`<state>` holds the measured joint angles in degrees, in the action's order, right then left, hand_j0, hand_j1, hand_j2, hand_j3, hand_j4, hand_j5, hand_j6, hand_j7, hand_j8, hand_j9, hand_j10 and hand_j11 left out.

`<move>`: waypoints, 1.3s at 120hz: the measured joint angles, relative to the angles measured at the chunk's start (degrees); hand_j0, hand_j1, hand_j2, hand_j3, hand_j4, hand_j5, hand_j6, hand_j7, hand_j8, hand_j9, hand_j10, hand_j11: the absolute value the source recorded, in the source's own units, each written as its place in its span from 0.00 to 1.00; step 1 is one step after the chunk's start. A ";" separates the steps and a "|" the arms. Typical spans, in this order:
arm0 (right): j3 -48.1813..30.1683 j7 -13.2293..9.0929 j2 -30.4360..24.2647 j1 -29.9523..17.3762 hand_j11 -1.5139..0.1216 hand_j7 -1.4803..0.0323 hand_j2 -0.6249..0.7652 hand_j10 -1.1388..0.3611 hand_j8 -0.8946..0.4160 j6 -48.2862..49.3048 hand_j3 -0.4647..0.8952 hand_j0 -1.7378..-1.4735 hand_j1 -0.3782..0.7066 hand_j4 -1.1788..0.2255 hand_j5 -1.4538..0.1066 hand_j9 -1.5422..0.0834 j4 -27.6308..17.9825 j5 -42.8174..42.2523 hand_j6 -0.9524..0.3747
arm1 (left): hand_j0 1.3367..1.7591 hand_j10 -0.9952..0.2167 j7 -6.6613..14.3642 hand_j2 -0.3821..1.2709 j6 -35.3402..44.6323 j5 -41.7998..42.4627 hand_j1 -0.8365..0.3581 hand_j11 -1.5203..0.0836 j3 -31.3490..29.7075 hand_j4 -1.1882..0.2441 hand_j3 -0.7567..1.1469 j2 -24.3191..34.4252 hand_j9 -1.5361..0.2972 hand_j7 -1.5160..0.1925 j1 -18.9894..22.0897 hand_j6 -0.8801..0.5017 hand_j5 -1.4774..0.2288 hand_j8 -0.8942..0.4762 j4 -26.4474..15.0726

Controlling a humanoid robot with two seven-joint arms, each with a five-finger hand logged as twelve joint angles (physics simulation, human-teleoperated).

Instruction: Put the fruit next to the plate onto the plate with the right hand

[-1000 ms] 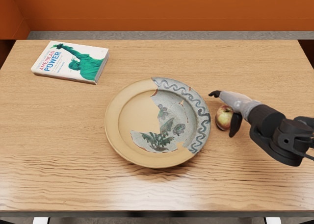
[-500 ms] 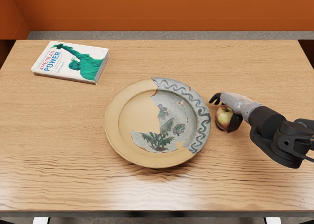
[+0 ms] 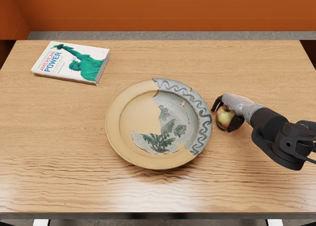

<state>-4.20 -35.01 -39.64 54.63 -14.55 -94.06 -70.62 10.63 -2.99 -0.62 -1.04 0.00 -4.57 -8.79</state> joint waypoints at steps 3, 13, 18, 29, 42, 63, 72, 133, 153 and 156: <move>-0.02 0.01 0.00 -0.03 0.48 0.51 0.49 0.45 0.42 0.01 0.34 0.32 0.49 0.44 0.48 0.51 0.06 0.02 0.42 | 0.76 0.81 0.00 0.23 0.01 0.00 0.98 0.94 0.00 0.82 0.40 0.00 0.83 0.88 0.00 0.63 0.86 0.65 0.00; -0.15 0.08 0.01 -0.18 0.45 0.48 0.48 0.46 0.45 0.05 0.34 0.33 0.49 0.42 0.45 0.47 0.28 0.05 0.44 | 0.76 0.81 0.00 0.23 0.00 0.00 0.98 0.94 0.01 0.82 0.40 0.00 0.83 0.88 0.02 0.63 0.86 0.65 0.00; -0.20 0.10 0.02 -0.23 0.43 0.47 0.48 0.47 0.46 0.05 0.34 0.34 0.49 0.41 0.43 0.46 0.37 0.04 0.44 | 0.76 0.81 0.00 0.23 0.00 0.00 0.98 0.94 0.01 0.82 0.40 0.00 0.83 0.88 0.00 0.63 0.86 0.65 0.00; -0.31 0.12 0.00 -0.27 0.41 0.45 0.47 0.48 0.47 0.06 0.34 0.34 0.49 0.40 0.41 0.44 0.56 0.11 0.45 | 0.76 0.81 -0.01 0.23 0.00 -0.01 0.98 0.94 0.01 0.82 0.40 0.00 0.83 0.88 0.00 0.63 0.86 0.65 0.00; -0.79 0.09 -0.16 -0.26 0.40 0.44 0.49 0.48 0.47 0.03 0.34 0.34 0.49 0.39 0.40 0.43 0.69 0.58 0.45 | 0.76 0.81 0.00 0.23 0.01 0.00 0.98 0.94 0.01 0.82 0.40 0.00 0.83 0.88 0.00 0.63 0.86 0.65 0.00; -2.53 0.10 -0.62 -0.27 0.40 0.43 0.52 0.47 0.47 0.03 0.34 0.33 0.50 0.39 0.39 0.42 0.72 1.33 0.45 | 0.76 0.81 0.00 0.23 0.01 0.00 0.98 0.94 0.00 0.82 0.40 0.00 0.83 0.88 0.00 0.63 0.86 0.65 0.00; -3.35 0.07 -0.88 -0.26 0.40 0.43 0.55 0.45 0.46 0.04 0.34 0.33 0.50 0.39 0.39 0.42 0.72 1.43 0.44 | 0.76 0.81 0.00 0.23 0.00 0.00 0.98 0.94 0.00 0.82 0.40 0.00 0.83 0.88 0.00 0.63 0.86 0.65 0.00; -12.73 0.02 2.52 0.61 0.40 0.42 0.59 0.39 0.41 0.60 0.34 0.32 0.46 0.39 0.38 0.41 0.08 1.75 0.39 | 0.76 0.81 0.00 0.23 0.00 0.00 0.98 0.94 -0.01 0.82 0.40 0.00 0.83 0.88 0.02 0.63 0.86 0.65 0.00; -13.54 0.03 5.45 1.77 0.40 0.43 0.61 0.41 0.43 0.65 0.34 0.31 0.49 0.40 0.37 0.41 0.02 1.87 0.41 | 0.76 0.81 0.00 0.23 0.01 0.01 0.98 0.94 -0.01 0.82 0.40 0.00 0.83 0.88 0.00 0.63 0.86 0.65 0.00; -13.57 0.03 5.86 1.90 0.40 0.43 0.63 0.41 0.43 0.65 0.34 0.31 0.50 0.40 0.37 0.41 0.02 1.88 0.41 | 0.76 0.81 0.00 0.23 0.01 0.01 0.98 0.94 -0.01 0.82 0.40 0.00 0.83 0.88 0.00 0.63 0.86 0.65 0.00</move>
<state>-17.77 -34.98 -33.77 56.53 -13.89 -94.04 -68.74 10.63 -2.98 -0.61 -1.05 0.00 -4.57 -8.79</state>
